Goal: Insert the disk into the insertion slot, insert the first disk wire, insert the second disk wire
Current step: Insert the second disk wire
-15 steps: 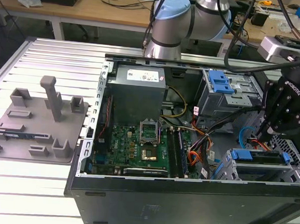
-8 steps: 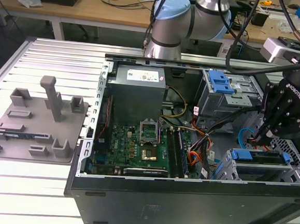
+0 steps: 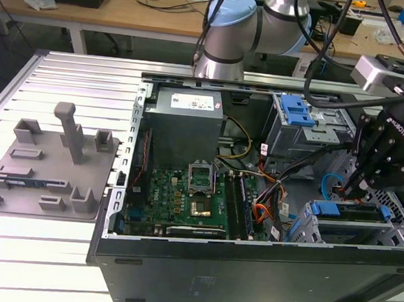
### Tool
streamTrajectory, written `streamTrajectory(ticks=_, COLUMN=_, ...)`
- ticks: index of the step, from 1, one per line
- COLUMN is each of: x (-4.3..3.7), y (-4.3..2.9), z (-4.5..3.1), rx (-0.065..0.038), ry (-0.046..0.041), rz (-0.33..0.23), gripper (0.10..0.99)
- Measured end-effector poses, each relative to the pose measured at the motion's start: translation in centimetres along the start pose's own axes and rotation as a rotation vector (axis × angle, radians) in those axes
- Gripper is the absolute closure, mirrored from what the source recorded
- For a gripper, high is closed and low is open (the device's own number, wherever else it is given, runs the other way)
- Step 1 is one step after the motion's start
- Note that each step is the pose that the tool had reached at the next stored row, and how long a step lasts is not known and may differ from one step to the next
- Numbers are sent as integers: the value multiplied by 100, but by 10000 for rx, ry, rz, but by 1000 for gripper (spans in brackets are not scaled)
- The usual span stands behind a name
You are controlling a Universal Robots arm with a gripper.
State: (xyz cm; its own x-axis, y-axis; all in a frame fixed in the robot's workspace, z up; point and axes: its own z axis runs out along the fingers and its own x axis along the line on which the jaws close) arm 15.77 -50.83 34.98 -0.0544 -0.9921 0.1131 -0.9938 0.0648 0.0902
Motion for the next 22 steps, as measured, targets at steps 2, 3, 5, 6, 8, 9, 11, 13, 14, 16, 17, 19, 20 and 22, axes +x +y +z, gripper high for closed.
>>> streamTrajectory(ticks=2, x=17, y=-1, z=2, rx=15, ry=-114, rz=-9, gripper=925)
streamTrajectory(ticks=3, x=25, y=-1, z=2, rx=19, ry=-175, rz=-14, gripper=925)
streamTrajectory(ticks=5, x=36, y=-1, z=4, rx=36, ry=-337, rz=-31, gripper=925)
streamTrajectory(ticks=6, x=39, y=-1, z=4, rx=47, ry=-382, rz=-43, gripper=925)
streamTrajectory(ticks=8, x=39, y=-1, z=4, rx=48, ry=-384, rz=-51, gripper=925)
streamTrajectory(ticks=9, x=40, y=-2, z=3, rx=47, ry=-403, rz=-53, gripper=925)
streamTrajectory(ticks=11, x=44, y=-6, z=5, rx=46, ry=-423, rz=-55, gripper=925)
streamTrajectory(ticks=13, x=56, y=-13, z=5, rx=46, ry=-441, rz=-57, gripper=925)
streamTrajectory(ticks=14, x=66, y=-15, z=6, rx=45, ry=-449, rz=-57, gripper=925)
streamTrajectory(ticks=16, x=80, y=-25, z=7, rx=44, ry=-461, rz=-59, gripper=925)
streamTrajectory(ticks=17, x=88, y=-27, z=8, rx=44, ry=-463, rz=-58, gripper=925)
streamTrajectory(ticks=19, x=99, y=-33, z=9, rx=44, ry=-466, rz=-59, gripper=925)
streamTrajectory(ticks=20, x=106, y=-35, z=9, rx=44, ry=-465, rz=-59, gripper=925)
streamTrajectory(ticks=22, x=115, y=-36, z=11, rx=44, ry=-466, rz=-59, gripper=925)
